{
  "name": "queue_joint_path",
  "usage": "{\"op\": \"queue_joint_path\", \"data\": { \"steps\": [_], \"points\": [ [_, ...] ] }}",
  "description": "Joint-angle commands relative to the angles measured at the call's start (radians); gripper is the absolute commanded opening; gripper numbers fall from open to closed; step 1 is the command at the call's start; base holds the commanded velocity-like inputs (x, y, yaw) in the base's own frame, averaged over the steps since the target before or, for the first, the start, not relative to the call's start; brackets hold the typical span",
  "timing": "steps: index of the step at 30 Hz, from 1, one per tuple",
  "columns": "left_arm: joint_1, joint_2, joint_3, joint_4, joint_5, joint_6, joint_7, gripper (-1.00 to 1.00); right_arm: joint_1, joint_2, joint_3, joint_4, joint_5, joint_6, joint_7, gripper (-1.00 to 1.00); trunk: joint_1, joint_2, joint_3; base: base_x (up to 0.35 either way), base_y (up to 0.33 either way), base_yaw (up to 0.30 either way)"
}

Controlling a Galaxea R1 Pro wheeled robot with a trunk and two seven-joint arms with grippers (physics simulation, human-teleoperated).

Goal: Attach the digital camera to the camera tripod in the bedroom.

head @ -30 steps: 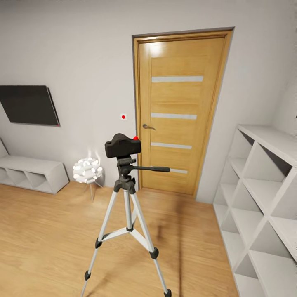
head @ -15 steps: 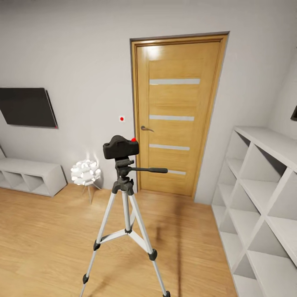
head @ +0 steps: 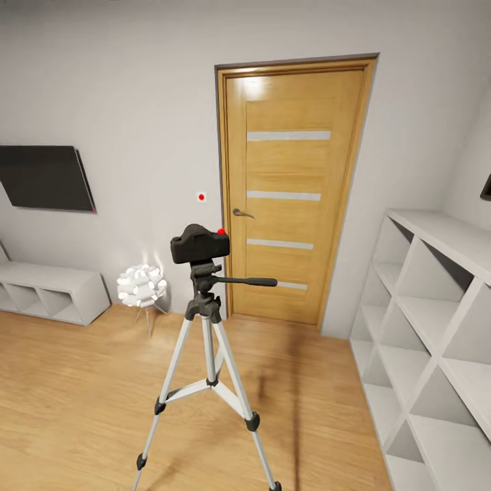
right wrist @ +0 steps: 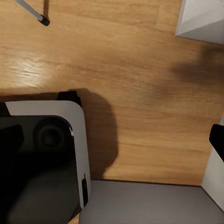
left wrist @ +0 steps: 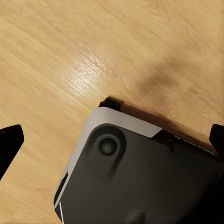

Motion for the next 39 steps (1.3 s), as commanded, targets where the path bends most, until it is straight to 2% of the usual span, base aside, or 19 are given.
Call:
{"op": "queue_joint_path", "data": {
  "steps": [1,39],
  "points": [
    [-0.001,0.000,0.000,0.001,0.003,-0.002,0.001,1.00,-0.002,0.000,0.001,0.002,-0.004,0.001,0.004,1.00,0.001,-0.002,-0.001,0.000,0.000,0.000],
    [-0.001,-0.001,0.001,0.002,0.004,0.006,0.001,1.00,-0.002,-0.001,0.001,0.002,-0.005,-0.002,0.002,1.00,0.001,-0.002,0.046,0.000,0.000,0.000]
  ]
}}
